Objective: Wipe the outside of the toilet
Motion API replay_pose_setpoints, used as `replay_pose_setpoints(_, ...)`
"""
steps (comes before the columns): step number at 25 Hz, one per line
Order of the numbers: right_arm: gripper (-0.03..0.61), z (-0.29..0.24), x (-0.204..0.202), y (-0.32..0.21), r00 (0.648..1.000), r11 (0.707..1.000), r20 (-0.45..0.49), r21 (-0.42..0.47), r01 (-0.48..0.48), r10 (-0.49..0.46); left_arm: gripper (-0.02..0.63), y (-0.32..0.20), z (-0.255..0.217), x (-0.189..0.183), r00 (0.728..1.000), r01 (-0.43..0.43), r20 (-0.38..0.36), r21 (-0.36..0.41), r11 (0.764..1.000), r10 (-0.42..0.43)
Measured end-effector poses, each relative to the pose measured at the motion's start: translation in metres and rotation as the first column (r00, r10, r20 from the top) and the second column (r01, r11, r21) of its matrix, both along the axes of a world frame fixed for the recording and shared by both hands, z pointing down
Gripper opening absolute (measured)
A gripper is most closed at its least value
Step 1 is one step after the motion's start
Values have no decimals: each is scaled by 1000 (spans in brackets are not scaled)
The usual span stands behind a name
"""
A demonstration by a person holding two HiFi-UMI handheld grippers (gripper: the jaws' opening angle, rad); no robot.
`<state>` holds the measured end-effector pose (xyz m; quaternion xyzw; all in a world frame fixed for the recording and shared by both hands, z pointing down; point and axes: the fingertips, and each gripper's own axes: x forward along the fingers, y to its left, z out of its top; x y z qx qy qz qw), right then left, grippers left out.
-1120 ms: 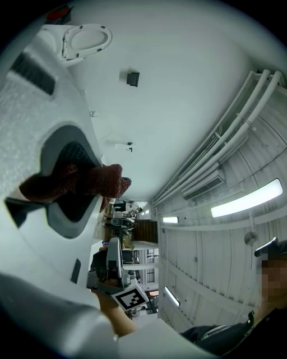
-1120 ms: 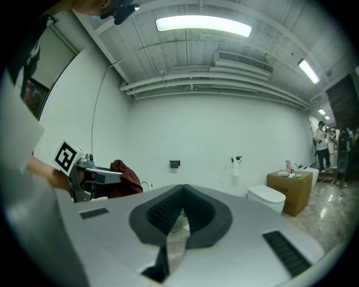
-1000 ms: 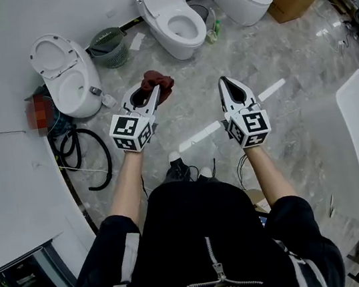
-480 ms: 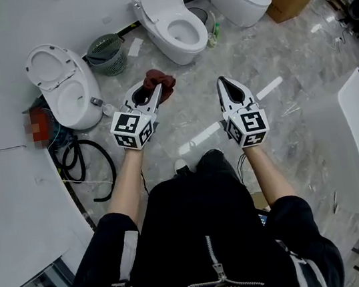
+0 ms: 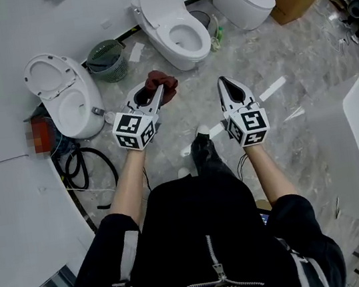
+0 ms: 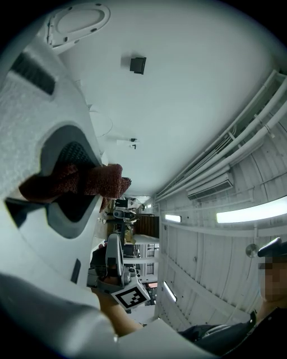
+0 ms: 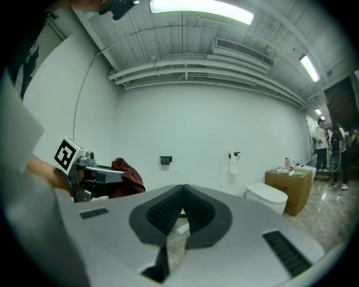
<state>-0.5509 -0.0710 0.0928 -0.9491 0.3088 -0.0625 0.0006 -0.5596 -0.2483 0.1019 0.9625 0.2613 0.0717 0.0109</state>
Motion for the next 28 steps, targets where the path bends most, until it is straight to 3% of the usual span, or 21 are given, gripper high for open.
replay_pose_setpoints(14,3,2,196,-9,993,993,22,25,111,-112,71,-10,-1,175,992,126,16,13,992,-126)
replay_pose_setpoints(20,3,17,253,-8,987,989,57,16,149,-150,71,-2,15,222,986,162,46,2,987,-162)
replay_pose_setpoints(28,3,30,294,-16,979,985,105,23,173,-175,71,-12,34,269,977,191,91,8,982,-191)
